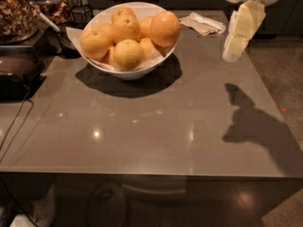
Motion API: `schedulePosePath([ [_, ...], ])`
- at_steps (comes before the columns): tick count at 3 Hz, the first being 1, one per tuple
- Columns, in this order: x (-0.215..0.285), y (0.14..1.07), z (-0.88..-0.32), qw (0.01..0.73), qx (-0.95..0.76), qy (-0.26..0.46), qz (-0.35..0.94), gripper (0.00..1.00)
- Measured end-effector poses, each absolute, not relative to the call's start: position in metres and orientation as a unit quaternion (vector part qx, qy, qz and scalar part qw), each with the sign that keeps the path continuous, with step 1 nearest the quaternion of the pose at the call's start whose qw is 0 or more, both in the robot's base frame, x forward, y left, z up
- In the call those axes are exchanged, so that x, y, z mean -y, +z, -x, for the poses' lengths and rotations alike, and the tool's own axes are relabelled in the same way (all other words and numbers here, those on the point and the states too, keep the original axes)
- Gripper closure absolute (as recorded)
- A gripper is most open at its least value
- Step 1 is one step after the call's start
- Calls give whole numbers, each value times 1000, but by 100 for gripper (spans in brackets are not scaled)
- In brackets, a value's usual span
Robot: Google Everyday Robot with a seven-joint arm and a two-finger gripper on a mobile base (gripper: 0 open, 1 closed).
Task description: Pick orange from white bowl
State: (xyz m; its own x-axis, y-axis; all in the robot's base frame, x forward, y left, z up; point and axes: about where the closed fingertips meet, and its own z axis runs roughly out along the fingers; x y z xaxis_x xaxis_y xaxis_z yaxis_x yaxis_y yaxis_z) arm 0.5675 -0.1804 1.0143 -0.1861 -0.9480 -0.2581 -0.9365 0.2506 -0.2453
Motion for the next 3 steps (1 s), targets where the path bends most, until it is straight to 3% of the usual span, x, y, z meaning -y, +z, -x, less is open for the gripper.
schedulePosePath([
  [3, 147, 1041, -634, 257, -745, -10, 616, 0],
])
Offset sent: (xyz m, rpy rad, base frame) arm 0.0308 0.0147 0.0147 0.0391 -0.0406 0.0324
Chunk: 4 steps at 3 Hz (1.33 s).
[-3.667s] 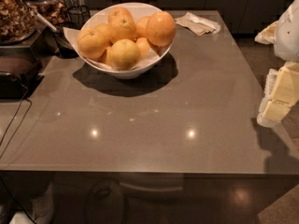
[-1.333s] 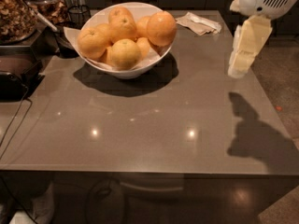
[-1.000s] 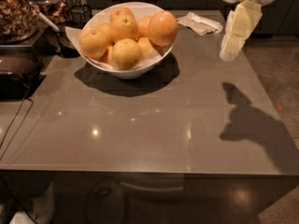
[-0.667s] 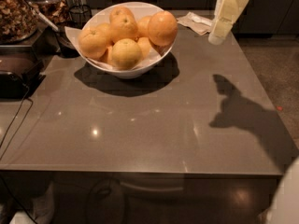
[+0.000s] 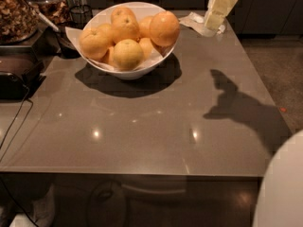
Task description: Pick orange from white bowl
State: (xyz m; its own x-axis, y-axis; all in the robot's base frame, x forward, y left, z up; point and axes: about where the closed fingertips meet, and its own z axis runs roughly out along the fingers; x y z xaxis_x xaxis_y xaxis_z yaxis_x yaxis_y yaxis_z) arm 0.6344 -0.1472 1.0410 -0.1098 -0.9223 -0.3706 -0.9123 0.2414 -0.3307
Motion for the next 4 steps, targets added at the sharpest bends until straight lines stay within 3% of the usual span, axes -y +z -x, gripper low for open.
schedulePosePath([
  [3, 96, 1026, -693, 271, -725, 5, 633, 0],
  [4, 91, 1018, -698, 273, -724, 11, 634, 19],
])
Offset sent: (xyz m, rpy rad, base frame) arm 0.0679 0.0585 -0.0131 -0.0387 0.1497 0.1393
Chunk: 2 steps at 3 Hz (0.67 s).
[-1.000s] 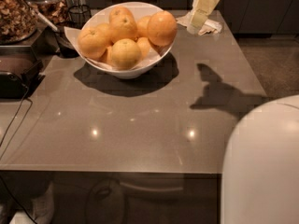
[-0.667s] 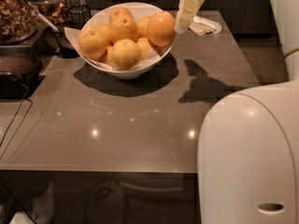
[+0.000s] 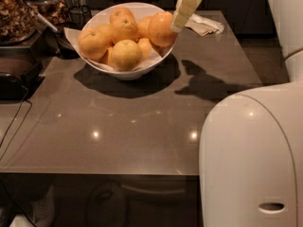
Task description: Pick orange from white bowl
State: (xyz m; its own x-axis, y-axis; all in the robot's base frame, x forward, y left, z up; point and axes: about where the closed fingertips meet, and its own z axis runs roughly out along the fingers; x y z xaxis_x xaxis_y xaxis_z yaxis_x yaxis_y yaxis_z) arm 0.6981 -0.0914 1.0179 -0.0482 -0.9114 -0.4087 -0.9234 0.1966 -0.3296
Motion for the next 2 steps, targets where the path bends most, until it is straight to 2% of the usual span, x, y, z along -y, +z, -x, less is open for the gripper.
schedulePosePath([
  [1, 91, 1013, -699, 270, -725, 16, 633, 19],
  [2, 88, 1008, -700, 263, -725, 20, 636, 14],
])
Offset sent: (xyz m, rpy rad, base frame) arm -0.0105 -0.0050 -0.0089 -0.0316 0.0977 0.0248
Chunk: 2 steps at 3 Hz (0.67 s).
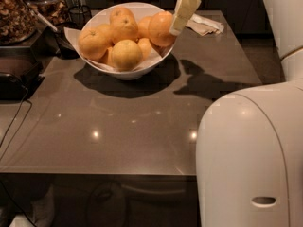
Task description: Pick orange from white bowl
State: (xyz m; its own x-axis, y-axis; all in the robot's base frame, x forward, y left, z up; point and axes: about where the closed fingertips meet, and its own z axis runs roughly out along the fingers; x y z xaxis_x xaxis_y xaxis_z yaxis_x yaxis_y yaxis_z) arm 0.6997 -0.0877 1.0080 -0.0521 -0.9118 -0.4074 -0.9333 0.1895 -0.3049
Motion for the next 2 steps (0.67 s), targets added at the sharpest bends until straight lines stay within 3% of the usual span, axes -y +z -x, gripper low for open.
schedulePosePath([
  [2, 75, 993, -706, 243, -723, 25, 646, 22],
])
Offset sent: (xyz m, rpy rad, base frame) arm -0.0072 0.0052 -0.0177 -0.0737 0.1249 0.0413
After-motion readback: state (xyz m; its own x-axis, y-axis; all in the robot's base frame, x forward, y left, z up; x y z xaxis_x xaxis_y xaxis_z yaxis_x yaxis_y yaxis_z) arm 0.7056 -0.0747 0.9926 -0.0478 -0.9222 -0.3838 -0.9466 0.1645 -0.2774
